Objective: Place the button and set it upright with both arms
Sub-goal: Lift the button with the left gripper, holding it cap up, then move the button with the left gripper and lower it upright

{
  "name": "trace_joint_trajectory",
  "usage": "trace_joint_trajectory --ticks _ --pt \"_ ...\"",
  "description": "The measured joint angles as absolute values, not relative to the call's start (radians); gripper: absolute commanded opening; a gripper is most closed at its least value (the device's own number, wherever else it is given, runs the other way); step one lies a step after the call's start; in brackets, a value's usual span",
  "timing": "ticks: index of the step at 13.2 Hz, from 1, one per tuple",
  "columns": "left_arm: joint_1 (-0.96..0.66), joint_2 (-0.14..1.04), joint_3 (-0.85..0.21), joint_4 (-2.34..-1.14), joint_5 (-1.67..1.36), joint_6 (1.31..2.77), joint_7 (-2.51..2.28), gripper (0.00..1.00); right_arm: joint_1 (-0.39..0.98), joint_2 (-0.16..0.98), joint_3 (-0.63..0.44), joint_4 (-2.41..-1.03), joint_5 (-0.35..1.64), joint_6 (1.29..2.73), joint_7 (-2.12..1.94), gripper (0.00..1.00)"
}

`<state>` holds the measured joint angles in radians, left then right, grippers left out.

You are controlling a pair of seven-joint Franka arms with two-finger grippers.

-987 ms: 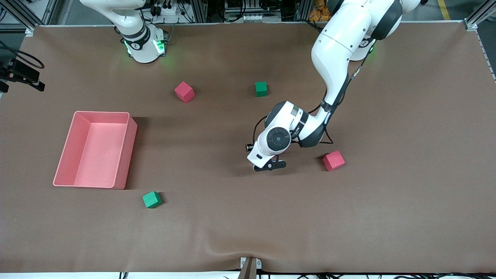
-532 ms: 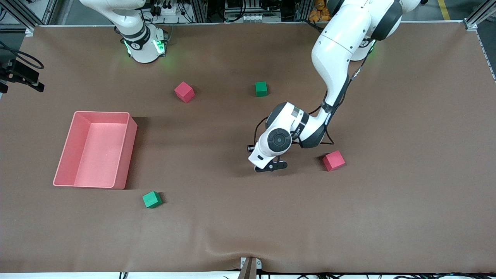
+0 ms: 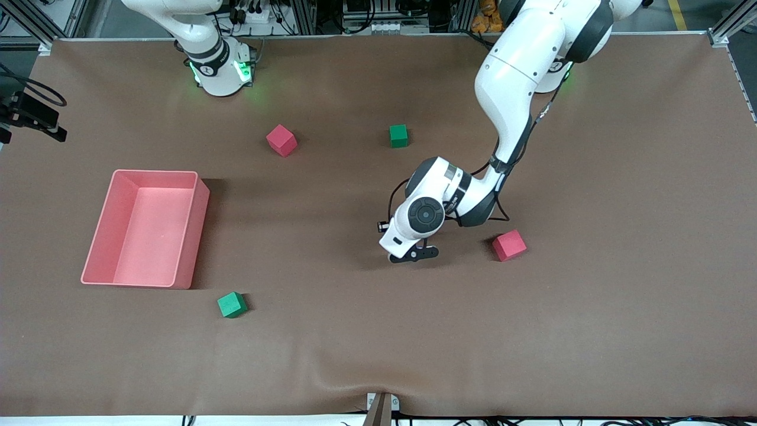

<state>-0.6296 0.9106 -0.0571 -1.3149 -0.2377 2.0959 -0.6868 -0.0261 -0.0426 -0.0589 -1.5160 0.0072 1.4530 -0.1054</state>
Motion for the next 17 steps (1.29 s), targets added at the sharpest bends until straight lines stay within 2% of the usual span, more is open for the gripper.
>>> trace_joint_trajectory --ticks 1,2,11,17 --pt "-0.630 0.911 -0.057 -1.315 -0.238 2.096 -0.687 0.05 -0.026 -0.041 -0.059 -1.516 0.007 1.458 -0.105 1.00" --pt "-0.630 0.911 -0.057 -1.315 -0.238 2.096 -0.687 0.00 -0.026 -0.041 -0.057 -1.516 0.007 1.462 -0.106 1.00" --pt "-0.645 0.862 -0.058 -1.283 -0.207 2.095 -0.706 0.00 -0.027 -0.041 -0.048 -1.504 0.009 1.468 -0.106 1.00" --pt "-0.790 0.815 -0.060 -1.283 0.133 2.090 -1.199 0.00 -0.025 -0.041 -0.044 -1.504 0.013 1.467 -0.107 1.00"
